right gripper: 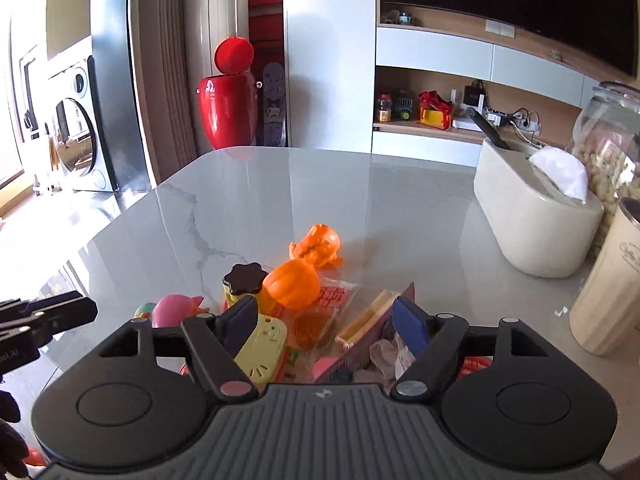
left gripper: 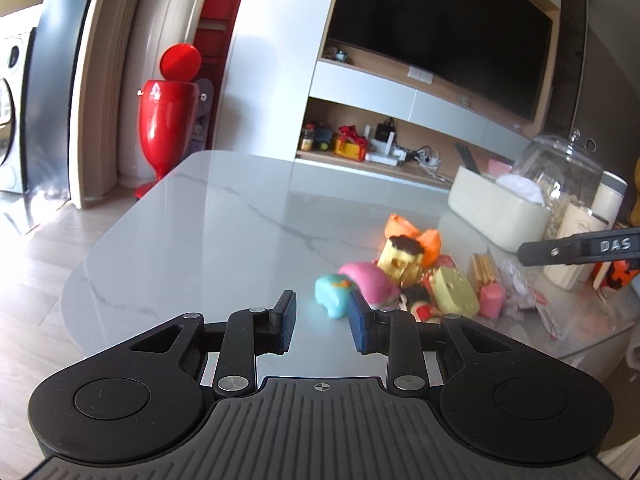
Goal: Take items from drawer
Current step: 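Release the orange toy on the countertop with the right gripper, then push the drawer front closed with both grippers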
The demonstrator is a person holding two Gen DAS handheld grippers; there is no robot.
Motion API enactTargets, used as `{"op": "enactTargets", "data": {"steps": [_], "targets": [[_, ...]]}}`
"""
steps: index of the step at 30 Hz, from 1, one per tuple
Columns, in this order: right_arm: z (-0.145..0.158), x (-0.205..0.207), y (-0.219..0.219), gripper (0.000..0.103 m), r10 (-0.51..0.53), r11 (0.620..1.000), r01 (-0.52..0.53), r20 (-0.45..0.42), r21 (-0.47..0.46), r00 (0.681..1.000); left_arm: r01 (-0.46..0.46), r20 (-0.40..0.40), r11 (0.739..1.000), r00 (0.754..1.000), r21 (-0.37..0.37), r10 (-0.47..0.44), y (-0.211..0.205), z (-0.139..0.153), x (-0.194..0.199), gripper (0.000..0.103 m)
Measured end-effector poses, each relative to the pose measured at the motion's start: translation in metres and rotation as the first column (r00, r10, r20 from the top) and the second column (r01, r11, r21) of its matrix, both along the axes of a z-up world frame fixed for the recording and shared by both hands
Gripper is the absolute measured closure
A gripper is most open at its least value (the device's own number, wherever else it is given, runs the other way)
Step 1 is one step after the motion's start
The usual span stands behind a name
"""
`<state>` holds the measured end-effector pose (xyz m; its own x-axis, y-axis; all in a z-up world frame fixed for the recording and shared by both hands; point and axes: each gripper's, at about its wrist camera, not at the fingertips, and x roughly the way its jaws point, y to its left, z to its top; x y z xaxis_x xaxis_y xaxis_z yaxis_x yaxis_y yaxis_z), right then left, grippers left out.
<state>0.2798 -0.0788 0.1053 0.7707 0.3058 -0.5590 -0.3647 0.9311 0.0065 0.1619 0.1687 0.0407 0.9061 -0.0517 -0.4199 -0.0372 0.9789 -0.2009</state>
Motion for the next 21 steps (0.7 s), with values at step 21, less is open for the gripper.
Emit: {"op": "enactTargets", "data": {"steps": [21], "targets": [[-0.108,-0.249,-0.093,0.0,-0.047,0.996,0.043,-0.053,-0.078,0.998,0.04,-0.284,0.993,0.959,0.108,-0.008,-0.156,-0.047,-0.157,0.072]]}}
